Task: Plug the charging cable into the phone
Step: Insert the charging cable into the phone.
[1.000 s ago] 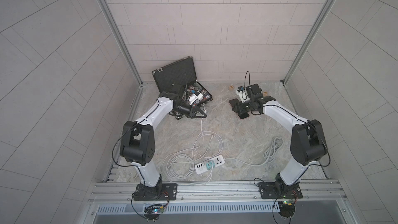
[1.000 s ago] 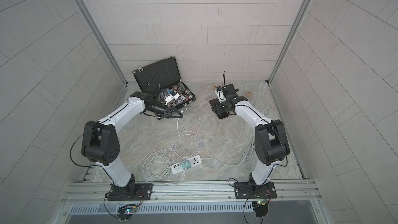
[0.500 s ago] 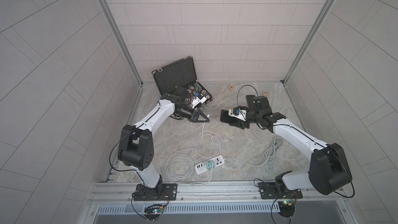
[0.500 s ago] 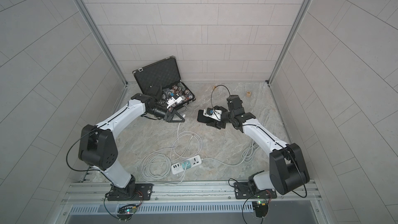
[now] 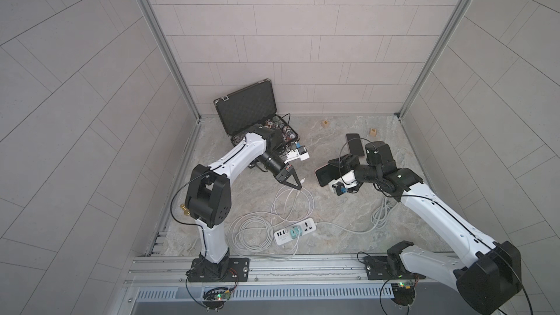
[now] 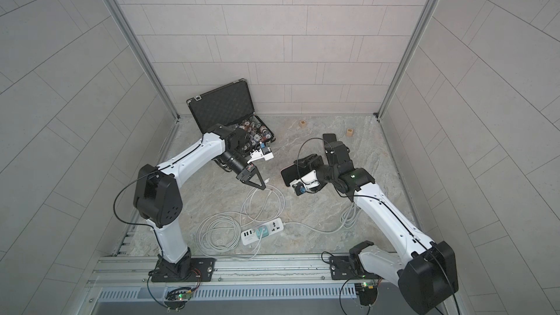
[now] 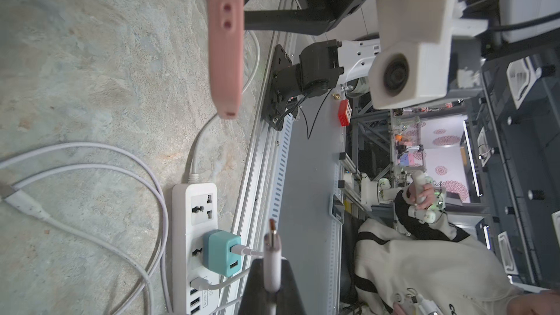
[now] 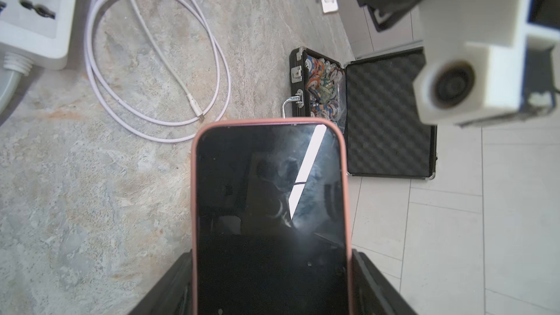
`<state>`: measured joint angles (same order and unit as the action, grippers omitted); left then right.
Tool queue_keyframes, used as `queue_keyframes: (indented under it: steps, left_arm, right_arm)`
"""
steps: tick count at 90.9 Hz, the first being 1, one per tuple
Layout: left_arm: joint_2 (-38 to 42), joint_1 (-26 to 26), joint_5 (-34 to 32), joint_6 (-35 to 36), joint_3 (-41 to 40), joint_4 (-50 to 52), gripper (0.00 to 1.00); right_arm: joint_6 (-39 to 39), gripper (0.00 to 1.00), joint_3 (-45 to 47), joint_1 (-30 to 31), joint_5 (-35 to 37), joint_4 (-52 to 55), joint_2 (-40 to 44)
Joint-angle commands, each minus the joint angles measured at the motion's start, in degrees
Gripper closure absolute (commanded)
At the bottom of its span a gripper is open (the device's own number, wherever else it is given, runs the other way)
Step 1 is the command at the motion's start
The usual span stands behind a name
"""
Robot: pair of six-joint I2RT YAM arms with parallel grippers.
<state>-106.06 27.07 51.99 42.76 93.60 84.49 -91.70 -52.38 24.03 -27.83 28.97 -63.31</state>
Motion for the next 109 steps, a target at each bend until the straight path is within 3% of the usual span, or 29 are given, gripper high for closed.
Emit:
queue_keyframes:
  steps: [1,21,34,59,109]
  left_arm:
    - [1.53,0.73,-3.45,5.32,2.59,5.46,1.00]
    - [1.63,3.78,-9.29,4.54,2.06,4.52,1.00]
    - [4.12,4.98,-14.25,1.39,-0.49,-1.29,1.00]
    - [5.40,5.23,-12.39,-2.66,0.49,-6.23,1.00]
    - [5.25,6.43,-9.79,-2.26,0.44,-5.61,1.00]
  right_arm:
    - [-4.36,0.44,-1.61,2.07,1.30,0.53,1.42]
    - [-3.72,0.45,-2.07,4.71,1.51,-1.38,2.60]
    - [-1.78,0.45,-1.80,4.83,0.42,-2.20,3.45]
    - [0.69,0.45,-0.79,5.91,-1.72,-4.42,3.88]
    - [1.19,0.45,0.09,6.87,-1.11,-7.00,3.26]
